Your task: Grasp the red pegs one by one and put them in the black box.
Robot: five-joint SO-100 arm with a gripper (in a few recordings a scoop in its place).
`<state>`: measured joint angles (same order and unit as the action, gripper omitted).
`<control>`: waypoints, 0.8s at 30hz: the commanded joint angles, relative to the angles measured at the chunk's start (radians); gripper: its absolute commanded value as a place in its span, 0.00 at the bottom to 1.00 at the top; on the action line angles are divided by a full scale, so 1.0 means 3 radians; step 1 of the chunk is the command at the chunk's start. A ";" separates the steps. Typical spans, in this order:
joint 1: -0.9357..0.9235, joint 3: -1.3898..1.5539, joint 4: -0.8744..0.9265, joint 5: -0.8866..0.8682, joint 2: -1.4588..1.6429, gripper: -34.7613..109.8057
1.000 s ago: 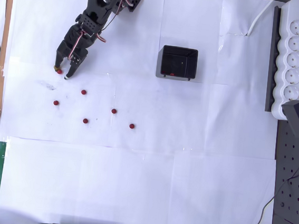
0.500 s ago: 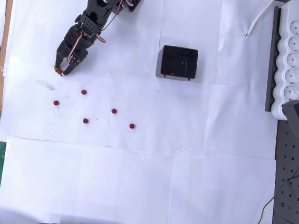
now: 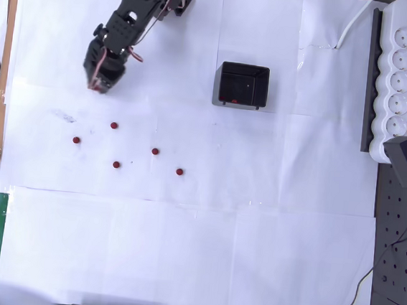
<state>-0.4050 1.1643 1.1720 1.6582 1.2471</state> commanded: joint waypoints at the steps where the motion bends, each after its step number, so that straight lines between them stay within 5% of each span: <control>1: 0.0460 0.0879 0.1370 0.0291 -0.0419 0.24; 12: 0.2797 0.2219 0.1943 0.1774 -0.0363 0.24; 18: 0.3763 0.2142 0.1447 0.2347 0.0026 0.24; 24: 0.4050 0.1595 0.0665 0.2557 0.0399 0.24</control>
<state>0.7762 1.6843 1.4910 2.3976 1.3361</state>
